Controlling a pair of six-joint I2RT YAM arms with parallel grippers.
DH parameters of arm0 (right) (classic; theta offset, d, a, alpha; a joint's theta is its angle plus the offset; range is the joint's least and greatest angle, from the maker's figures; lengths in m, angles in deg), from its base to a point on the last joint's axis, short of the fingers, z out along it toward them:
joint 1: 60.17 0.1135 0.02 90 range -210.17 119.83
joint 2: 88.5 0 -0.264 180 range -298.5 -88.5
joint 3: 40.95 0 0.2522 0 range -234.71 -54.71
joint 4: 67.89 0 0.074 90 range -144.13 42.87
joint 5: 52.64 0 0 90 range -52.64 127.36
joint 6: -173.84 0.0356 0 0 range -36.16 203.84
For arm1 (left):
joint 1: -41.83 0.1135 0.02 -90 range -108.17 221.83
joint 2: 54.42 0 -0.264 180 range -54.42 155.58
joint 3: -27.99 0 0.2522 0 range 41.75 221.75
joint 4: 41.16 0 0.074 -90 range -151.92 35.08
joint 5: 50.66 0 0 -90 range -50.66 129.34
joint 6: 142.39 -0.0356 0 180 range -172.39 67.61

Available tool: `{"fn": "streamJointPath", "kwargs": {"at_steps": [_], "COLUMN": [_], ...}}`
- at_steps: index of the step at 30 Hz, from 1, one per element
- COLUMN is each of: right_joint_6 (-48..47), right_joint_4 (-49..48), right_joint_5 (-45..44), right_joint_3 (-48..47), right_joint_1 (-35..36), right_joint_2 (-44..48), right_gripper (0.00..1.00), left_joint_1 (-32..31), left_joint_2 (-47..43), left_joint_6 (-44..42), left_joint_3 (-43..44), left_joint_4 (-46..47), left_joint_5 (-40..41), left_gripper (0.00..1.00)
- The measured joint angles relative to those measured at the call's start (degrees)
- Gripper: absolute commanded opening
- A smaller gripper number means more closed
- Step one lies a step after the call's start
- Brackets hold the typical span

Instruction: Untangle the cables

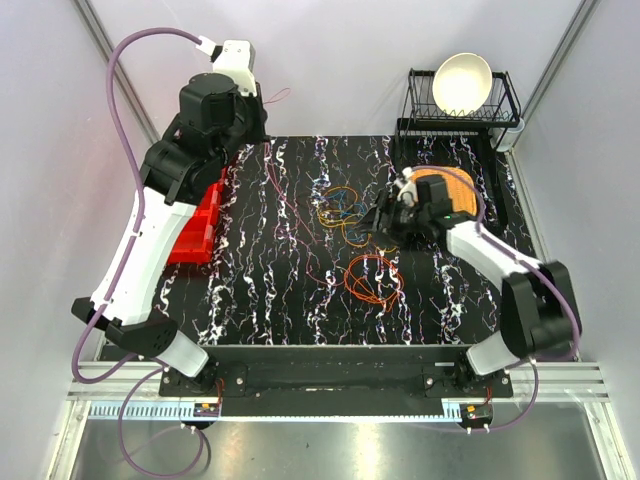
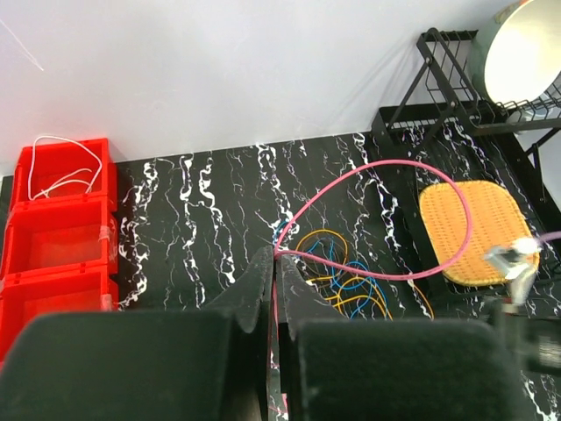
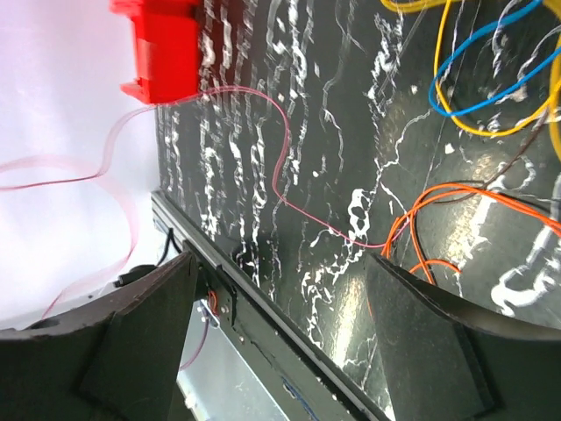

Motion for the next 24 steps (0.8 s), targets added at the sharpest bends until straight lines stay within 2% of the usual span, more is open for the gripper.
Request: {"fn": "streamJointPath", "kwargs": {"at_steps": [10,17,24], "right_joint_6": [7.1,9.2,11.7], "right_joint_4": [-13.3,-16.0,-19.0], "right_joint_5": [0.8,0.6,-2.1], "right_joint_3": [-0.6,-5.4,-8.8], "right_joint_1": [9.6,12.5,12.8], "right_joint_2": [-17.0,-26.4,-29.0], "right_gripper": [0.77,0.71,0.52], "left_joint_1": [0.0,0.0,0.1], "left_joint_2": [-0.9,-2.5,-4.3], "left_joint_6": [0.0,-0.3,-1.0], "left_joint_3": [-1.6,-2.4,-4.6], "left_joint_4": [0.4,1.3,1.9], "left_joint_5": [-1.5,-1.7,-1.7], "left_gripper": [0.00,0.00,0.00]}}
